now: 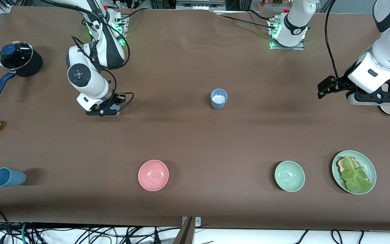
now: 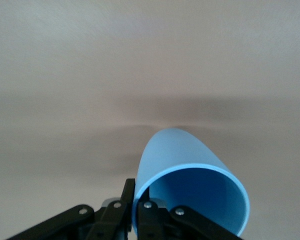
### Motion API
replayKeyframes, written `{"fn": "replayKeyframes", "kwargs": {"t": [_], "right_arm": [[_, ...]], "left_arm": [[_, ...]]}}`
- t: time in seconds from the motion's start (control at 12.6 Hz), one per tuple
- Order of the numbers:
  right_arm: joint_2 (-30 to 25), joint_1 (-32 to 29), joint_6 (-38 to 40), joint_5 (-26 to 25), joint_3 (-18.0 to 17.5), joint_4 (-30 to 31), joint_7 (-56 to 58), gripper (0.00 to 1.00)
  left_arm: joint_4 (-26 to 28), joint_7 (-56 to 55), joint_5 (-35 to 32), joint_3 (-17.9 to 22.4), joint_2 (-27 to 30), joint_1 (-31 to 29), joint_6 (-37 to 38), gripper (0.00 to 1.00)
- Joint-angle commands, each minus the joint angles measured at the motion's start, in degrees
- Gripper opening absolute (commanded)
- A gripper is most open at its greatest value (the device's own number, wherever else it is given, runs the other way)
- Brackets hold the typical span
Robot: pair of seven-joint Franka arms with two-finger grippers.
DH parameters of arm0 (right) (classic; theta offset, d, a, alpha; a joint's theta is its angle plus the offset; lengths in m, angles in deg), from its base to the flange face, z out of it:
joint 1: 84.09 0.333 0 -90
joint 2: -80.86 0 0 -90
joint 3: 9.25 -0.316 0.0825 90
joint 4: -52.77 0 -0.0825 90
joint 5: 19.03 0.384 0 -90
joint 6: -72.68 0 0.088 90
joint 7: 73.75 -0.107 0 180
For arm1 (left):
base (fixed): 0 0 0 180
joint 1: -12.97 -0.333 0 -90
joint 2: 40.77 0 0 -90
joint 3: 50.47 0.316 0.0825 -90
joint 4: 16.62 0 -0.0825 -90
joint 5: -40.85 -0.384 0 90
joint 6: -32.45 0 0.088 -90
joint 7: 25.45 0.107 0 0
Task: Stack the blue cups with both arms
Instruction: 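Lift the second blue cup with the right gripper toward the standing cup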
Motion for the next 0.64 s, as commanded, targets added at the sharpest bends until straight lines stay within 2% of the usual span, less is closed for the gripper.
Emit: {"fn": "replayKeyframes", "kwargs": {"t": [0.0, 0.16, 0.32, 0.56], "right_arm": [[0.0, -0.1, 8.6, 3.7, -0.4, -8.1, -1.1, 0.0], [0.7, 3.0, 9.0, 4.5, -0.5, -11.4, -6.3, 0.0], [4.9, 6.7, 11.8, 4.7, -0.5, -18.4, -12.8, 0.0], [19.4, 11.7, 23.2, 9.5, -0.5, -40.2, -27.2, 0.0]], "left_arm": [[-0.6, 0.0, 0.8, -0.1, 0.5, -0.3, 1.1, 1.0], [-0.6, 0.0, 0.8, -0.1, 0.5, -0.3, 1.1, 1.0], [-0.6, 0.0, 0.8, -0.1, 0.5, -0.3, 1.1, 1.0], [-0.6, 0.0, 0.8, -0.1, 0.5, -0.3, 1.1, 1.0]]}}
